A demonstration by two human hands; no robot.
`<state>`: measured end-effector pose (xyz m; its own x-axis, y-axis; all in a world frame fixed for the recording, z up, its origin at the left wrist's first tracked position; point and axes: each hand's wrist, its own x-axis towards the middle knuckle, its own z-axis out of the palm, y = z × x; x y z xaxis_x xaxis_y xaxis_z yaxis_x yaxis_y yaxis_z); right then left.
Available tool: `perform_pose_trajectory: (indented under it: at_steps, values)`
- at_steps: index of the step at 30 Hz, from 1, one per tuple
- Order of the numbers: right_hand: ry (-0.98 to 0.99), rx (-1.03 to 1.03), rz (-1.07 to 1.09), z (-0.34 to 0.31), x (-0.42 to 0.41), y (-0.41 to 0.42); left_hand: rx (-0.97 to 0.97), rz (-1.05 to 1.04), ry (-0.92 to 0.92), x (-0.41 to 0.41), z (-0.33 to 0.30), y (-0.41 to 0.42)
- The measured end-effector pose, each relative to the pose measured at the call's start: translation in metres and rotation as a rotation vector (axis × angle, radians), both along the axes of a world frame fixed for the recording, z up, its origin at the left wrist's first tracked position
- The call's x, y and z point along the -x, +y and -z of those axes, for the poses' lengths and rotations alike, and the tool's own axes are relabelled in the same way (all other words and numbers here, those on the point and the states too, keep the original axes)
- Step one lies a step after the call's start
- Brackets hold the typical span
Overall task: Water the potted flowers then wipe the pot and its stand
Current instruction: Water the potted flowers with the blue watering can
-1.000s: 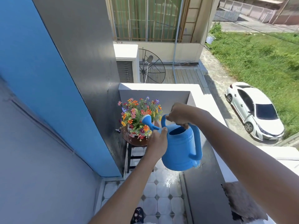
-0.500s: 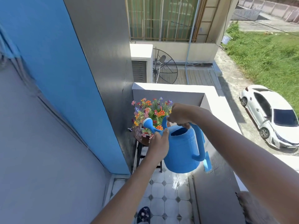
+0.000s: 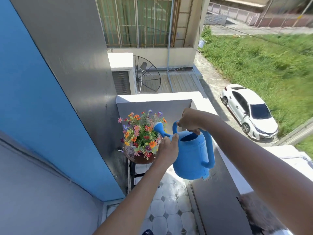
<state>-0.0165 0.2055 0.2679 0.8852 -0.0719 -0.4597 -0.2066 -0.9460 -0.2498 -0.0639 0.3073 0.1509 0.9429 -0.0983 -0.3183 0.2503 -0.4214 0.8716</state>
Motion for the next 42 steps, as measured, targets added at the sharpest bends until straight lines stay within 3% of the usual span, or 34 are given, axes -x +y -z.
perform_pose_trajectory:
  at_steps: [9,19,26,30,37,42]
  values:
    - [-0.087,-0.135,0.184,0.006,-0.004,-0.02,0.038,0.097,-0.057,-0.036,0.003,-0.003]
    - [-0.186,-0.563,0.445,0.056,0.009,-0.064,-0.056,0.246,-0.143,-0.061,0.024,-0.027]
    - [-0.352,-0.863,0.871,0.09,0.028,-0.111,0.045,0.396,-0.186,-0.075,0.031,-0.095]
    - [-0.446,-1.084,1.144,0.104,0.036,-0.145,0.058,0.48,-0.113,-0.086,0.048,-0.151]
    - [-0.619,-1.195,1.456,0.143,0.042,-0.22,0.11,0.713,-0.021,-0.099,0.091,-0.27]
    - [-0.625,-1.347,1.54,0.157,0.041,-0.226,0.138,0.817,0.028,-0.117,0.108,-0.295]
